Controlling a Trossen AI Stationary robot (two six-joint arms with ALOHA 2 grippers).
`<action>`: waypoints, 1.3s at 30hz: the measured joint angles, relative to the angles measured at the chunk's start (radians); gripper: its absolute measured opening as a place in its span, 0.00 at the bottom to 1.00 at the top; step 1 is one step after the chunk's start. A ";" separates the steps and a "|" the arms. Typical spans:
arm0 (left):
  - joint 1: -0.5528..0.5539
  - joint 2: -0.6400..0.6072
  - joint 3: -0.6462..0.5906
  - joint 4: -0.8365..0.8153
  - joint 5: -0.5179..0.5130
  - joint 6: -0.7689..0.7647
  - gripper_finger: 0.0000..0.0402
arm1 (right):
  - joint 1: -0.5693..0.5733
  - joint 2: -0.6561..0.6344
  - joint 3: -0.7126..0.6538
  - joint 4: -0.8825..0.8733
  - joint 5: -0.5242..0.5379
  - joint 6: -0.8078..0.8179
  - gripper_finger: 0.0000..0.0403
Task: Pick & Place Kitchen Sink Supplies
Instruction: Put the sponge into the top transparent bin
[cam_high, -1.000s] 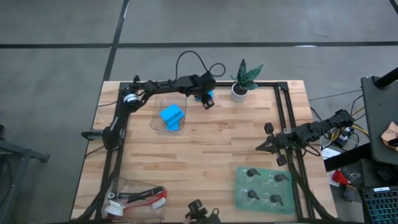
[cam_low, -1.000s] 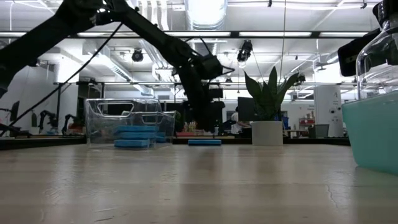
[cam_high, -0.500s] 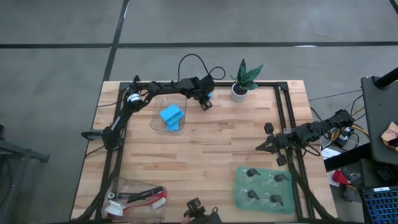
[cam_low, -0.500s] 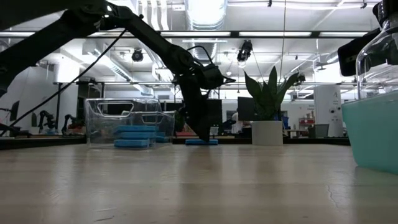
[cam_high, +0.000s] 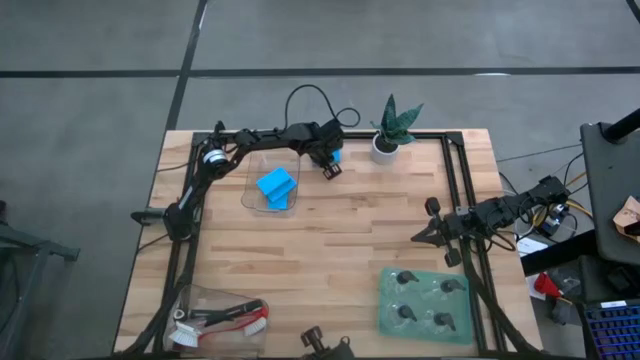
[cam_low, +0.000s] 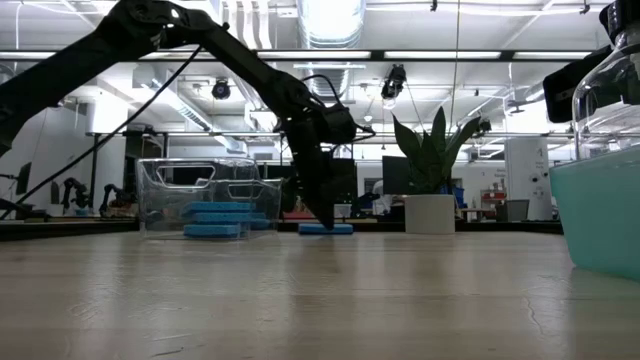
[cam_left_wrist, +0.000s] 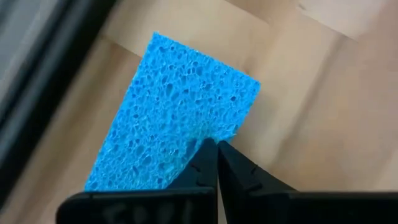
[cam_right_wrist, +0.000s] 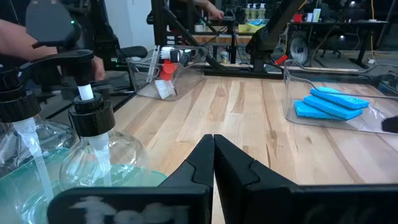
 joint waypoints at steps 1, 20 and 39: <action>-0.004 0.000 0.005 -0.024 0.015 -0.001 0.00 | 0.000 0.000 0.000 0.000 0.000 0.000 0.02; -0.134 -0.090 0.042 -0.096 -0.031 0.053 0.00 | 0.000 0.000 0.000 0.000 0.000 0.000 0.02; -0.274 -0.384 0.039 -0.450 -0.371 -0.128 0.00 | 0.000 -0.001 0.000 0.000 0.000 0.000 0.02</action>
